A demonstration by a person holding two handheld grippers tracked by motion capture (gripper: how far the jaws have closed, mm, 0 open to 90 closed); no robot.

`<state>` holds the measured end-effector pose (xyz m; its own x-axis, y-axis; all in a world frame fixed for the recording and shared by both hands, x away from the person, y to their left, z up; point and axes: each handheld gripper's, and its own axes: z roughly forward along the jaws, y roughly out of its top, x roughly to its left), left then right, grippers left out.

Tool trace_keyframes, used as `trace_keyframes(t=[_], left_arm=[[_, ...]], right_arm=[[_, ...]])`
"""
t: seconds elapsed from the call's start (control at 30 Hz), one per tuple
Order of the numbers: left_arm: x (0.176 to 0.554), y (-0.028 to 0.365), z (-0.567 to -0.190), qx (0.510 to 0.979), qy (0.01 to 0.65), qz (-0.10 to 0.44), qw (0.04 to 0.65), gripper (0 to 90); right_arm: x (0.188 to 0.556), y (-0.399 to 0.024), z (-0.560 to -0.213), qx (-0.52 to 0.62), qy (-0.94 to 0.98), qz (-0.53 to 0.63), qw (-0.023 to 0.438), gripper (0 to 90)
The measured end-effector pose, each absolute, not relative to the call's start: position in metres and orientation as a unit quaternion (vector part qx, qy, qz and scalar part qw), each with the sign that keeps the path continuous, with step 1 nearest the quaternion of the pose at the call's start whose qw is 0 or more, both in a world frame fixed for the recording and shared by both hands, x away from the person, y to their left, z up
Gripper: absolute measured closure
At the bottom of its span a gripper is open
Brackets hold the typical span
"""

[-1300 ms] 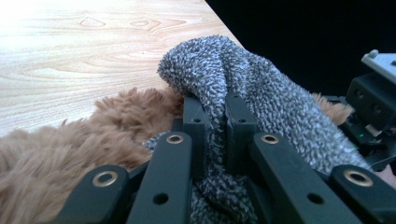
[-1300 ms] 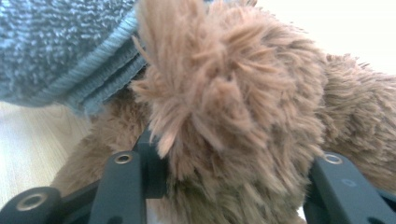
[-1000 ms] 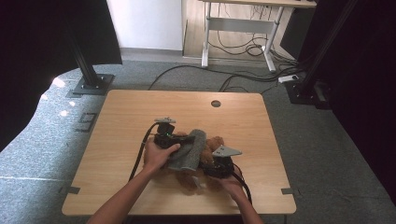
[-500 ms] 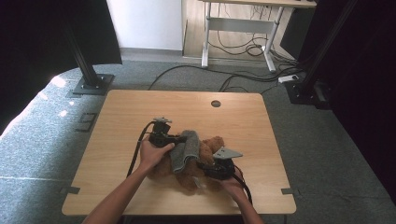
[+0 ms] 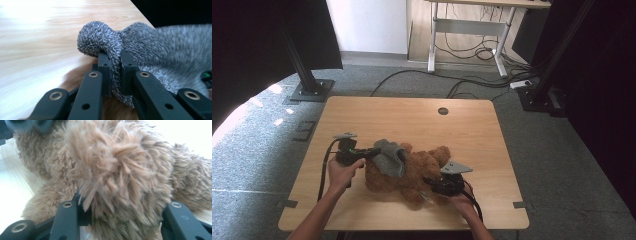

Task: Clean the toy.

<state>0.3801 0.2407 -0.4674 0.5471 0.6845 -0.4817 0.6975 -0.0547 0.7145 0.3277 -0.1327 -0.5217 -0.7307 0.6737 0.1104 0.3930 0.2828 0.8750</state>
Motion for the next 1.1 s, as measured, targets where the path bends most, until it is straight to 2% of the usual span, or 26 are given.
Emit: trace_keyframes(t=[0.3, 0.5, 0.63, 0.8, 1.1], left_arm=[[0.37, 0.282, -0.485, 0.703, 0.515, 0.0, 0.491, 81.1], [0.372, 0.293, -0.504, 0.708, 0.538, 0.005, 0.458, 81.1], [0.371, 0.292, -0.498, 0.696, 0.531, 0.001, 0.482, 81.2], [0.374, 0.274, -0.463, 0.687, 0.49, -0.011, 0.537, 81.2], [0.398, 0.195, -0.436, 0.723, 0.427, -0.039, 0.542, 81.1]], right_arm=[[0.327, -0.133, -0.522, 0.342, 0.785, 0.497, 0.14, 51.3], [0.328, -0.133, -0.523, 0.344, 0.784, 0.498, 0.139, 51.3], [0.327, -0.133, -0.523, 0.344, 0.783, 0.499, 0.139, 51.3], [0.327, -0.133, -0.523, 0.342, 0.783, 0.5, 0.139, 51.3], [0.327, -0.134, -0.524, 0.338, 0.783, 0.503, 0.139, 51.3]])
